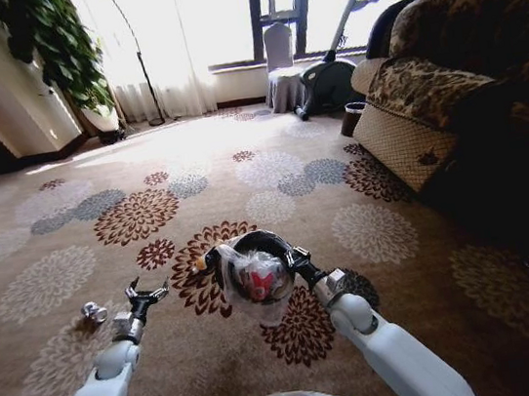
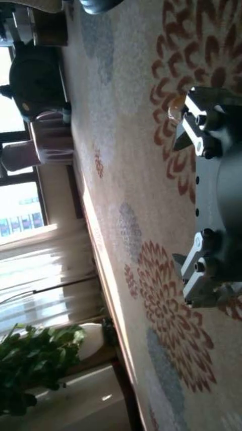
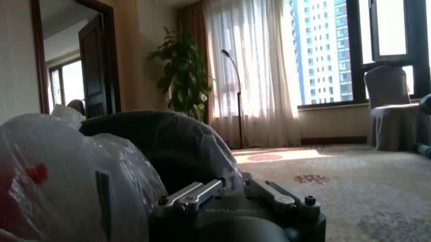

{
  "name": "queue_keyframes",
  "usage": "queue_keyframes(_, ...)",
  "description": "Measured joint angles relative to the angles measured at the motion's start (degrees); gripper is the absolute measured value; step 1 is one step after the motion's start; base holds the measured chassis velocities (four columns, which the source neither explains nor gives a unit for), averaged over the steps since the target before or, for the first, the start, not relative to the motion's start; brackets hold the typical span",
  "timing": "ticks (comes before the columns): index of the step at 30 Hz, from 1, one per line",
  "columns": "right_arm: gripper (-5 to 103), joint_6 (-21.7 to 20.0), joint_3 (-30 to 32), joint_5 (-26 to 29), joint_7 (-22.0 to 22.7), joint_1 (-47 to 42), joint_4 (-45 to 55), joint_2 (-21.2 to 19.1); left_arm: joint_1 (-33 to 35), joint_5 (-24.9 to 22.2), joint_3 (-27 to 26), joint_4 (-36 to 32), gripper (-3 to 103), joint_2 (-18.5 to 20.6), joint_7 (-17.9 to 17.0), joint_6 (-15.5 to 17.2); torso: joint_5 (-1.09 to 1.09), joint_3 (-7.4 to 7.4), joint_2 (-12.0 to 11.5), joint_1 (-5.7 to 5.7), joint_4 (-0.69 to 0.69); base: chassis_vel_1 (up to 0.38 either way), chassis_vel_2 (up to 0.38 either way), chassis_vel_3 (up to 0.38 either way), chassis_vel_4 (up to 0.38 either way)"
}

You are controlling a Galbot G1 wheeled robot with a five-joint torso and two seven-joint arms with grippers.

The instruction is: Pick up the trash from the ground and place it into the trash bin.

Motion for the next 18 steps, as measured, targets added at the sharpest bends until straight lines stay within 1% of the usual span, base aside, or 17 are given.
queue_keyframes(1, 0, 0.0, 0.0, 0.0, 0.0, 0.0, 0.0, 0.0, 0.0, 0.0, 0.0, 0.0, 100, 0.0, 0.0, 0.0, 0.00, 0.00, 0.0, 0.00, 0.00, -0.274, 0.259, 0.287, -0.289)
queue_keyframes(2, 0, 0.0, 0.1, 0.0, 0.0, -0.1, 0.1, 0.0, -0.3, -0.8, 0.8, 0.3, 100, 0.5, 0.8, 0.4, -0.02, 0.01, 0.0, 0.01, -0.01, -0.274, 0.259, 0.249, -0.284)
queue_keyframes(3, 0, 0.1, 0.3, 0.0, 0.0, -0.2, 0.3, -0.2, -1.3, -2.2, 2.7, 1.2, 100, 1.7, 2.3, 1.2, -0.02, 0.01, 0.0, 0.02, -0.01, -0.235, 0.253, 0.232, -0.236)
queue_keyframes(4, 0, 0.1, 0.3, 0.0, 0.0, -0.2, 0.3, -0.2, -1.3, -2.2, 2.7, 1.2, 100, 1.7, 2.3, 1.2, -0.02, 0.01, 0.0, 0.02, -0.01, -0.235, 0.253, 0.232, -0.236)
queue_keyframes(5, 0, 0.1, 0.5, 0.0, 0.0, -0.3, 0.5, -0.3, -2.2, -2.9, 4.0, 1.9, 100, 2.4, 3.2, 1.7, 0.03, 0.02, 0.0, 0.03, -0.01, -0.185, 0.180, 0.232, -0.236)
queue_keyframes(8, 0, 0.2, 0.8, 0.0, 0.0, -0.8, 1.1, -0.3, -7.0, -5.8, 8.5, 5.1, 100, 4.2, 6.8, 3.8, -0.02, 0.03, 0.0, 0.04, 0.00, -0.133, 0.117, 0.119, -0.090)
queue_keyframes(9, 0, 0.2, 0.8, 0.0, 0.0, -0.8, 1.1, -0.3, -7.0, -5.8, 8.5, 5.1, 100, 4.2, 6.8, 3.8, -0.02, 0.03, 0.0, 0.04, 0.00, -0.108, 0.044, 0.064, -0.083)
queue_keyframes(10, 0, 0.2, 0.8, -0.1, 0.0, -1.0, 1.2, -0.3, -8.4, -6.4, 9.6, 6.2, 100, 4.6, 7.8, 4.0, 0.00, 0.02, 0.0, 0.04, -0.01, -0.033, 0.044, 0.064, -0.038)
queue_keyframes(11, 0, 0.2, 1.0, -0.2, 0.0, -1.1, 1.3, -0.2, -9.9, -7.1, 10.9, 7.5, 100, 5.0, 9.1, 4.2, 0.03, 0.02, 0.0, 0.03, 0.00, 0.000, 0.000, 0.000, 0.000)
queue_keyframes(12, 0, 0.3, 1.2, -0.4, 0.0, -1.5, 1.5, -0.1, -12.7, -7.5, 13.1, 10.1, 100, 5.4, 11.7, 4.2, 0.02, -0.01, 0.0, 0.00, 0.01, 0.000, 0.000, 0.000, 0.000)
queue_keyframes(13, 0, 0.3, 1.2, -0.4, 0.0, -1.6, 1.5, -0.1, -13.5, -7.5, 13.7, 10.8, 100, 5.5, 12.6, 4.2, 0.00, -0.01, 0.0, -0.01, 0.01, 0.048, -0.051, -0.035, 0.025)
queue_keyframes(14, 0, 0.3, 1.5, -0.6, 0.0, -2.1, 1.7, 0.0, -15.9, -7.4, 15.5, 13.3, 100, 5.6, 15.1, 4.0, 0.00, -0.02, 0.0, -0.02, 0.01, 0.062, -0.051, -0.045, 0.053)
queue_keyframes(15, 0, 0.3, 1.5, -0.6, 0.0, -2.1, 1.7, 0.0, -15.9, -7.4, 15.5, 13.3, 100, 5.6, 15.1, 4.0, 0.00, -0.02, 0.0, -0.02, 0.01, 0.062, -0.051, -0.045, 0.053)
queue_keyframes(16, 0, 0.3, 1.6, -0.8, 0.0, -2.6, 1.8, 0.0, -18.3, -6.5, 17.5, 16.4, 100, 5.5, 16.9, 3.6, 0.02, -0.02, 0.0, -0.02, 0.02, 0.000, 0.000, 0.000, 0.000)
queue_keyframes(17, 0, 0.3, 1.8, -1.0, 0.0, -3.0, 1.9, 0.0, -20.4, -5.7, 19.1, 19.2, 100, 5.1, 17.8, 3.3, 0.05, -0.01, 0.0, -0.02, 0.03, 0.000, 0.000, 0.000, 0.000)
queue_keyframes(18, 0, 0.4, 2.0, -1.1, 0.0, -3.3, 2.1, 0.0, -21.9, -5.1, 20.4, 21.3, 100, 4.6, 18.5, 3.1, 0.02, -0.01, 0.0, -0.02, 0.02, 0.000, 0.000, 0.000, 0.000)
